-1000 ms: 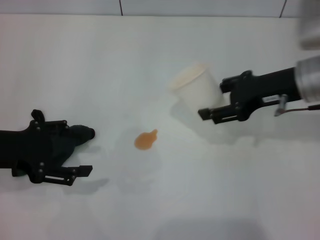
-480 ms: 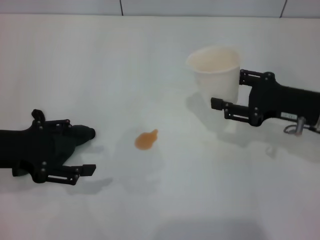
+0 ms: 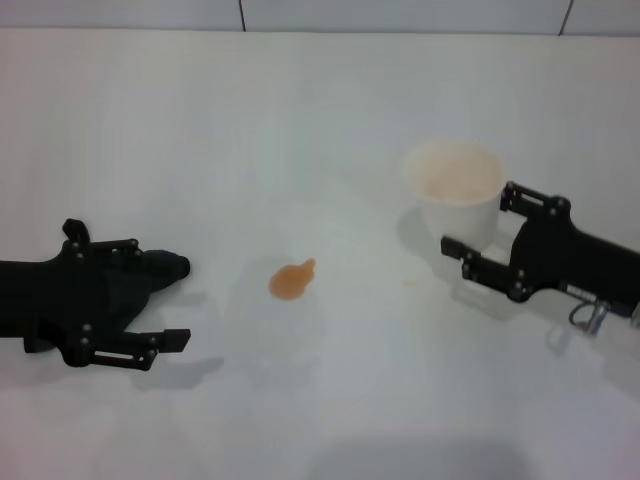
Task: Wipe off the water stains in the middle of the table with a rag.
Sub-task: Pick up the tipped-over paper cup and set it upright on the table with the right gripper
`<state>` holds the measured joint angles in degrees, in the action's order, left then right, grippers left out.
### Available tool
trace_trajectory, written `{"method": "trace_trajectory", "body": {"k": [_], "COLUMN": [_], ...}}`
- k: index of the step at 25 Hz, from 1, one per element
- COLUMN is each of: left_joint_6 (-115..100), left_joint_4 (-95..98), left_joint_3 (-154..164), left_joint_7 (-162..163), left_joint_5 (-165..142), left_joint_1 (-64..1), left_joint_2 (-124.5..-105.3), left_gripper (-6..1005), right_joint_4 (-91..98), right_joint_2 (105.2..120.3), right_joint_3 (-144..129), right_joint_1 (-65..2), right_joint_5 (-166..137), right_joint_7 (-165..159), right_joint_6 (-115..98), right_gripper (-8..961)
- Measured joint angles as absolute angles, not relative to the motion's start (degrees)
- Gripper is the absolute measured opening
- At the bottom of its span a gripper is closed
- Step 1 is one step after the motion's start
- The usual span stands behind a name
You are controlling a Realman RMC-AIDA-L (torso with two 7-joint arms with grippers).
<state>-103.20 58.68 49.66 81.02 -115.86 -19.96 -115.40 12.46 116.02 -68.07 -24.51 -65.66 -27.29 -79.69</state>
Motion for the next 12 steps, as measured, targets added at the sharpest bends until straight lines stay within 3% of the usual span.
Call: {"method": "trace_trajectory", "body": {"k": [12], "left_joint_6": [-102.92], "left_joint_4": [58.90], "left_joint_3": [49.65], "left_joint_7": [81.11], "left_joint_5": [-115.83], "left_joint_1": [-19.93], "left_joint_2": [-115.49], "left_gripper": [827], "right_joint_4": [5.67], "right_joint_2": [116.20], "right_joint_3": [-68.26], "right_joint_1": [-24.48], "right_joint_5": [-64.48], "right_joint_7": [-18.78], "right_joint_6": [-76.36], "right_gripper": [642]}}
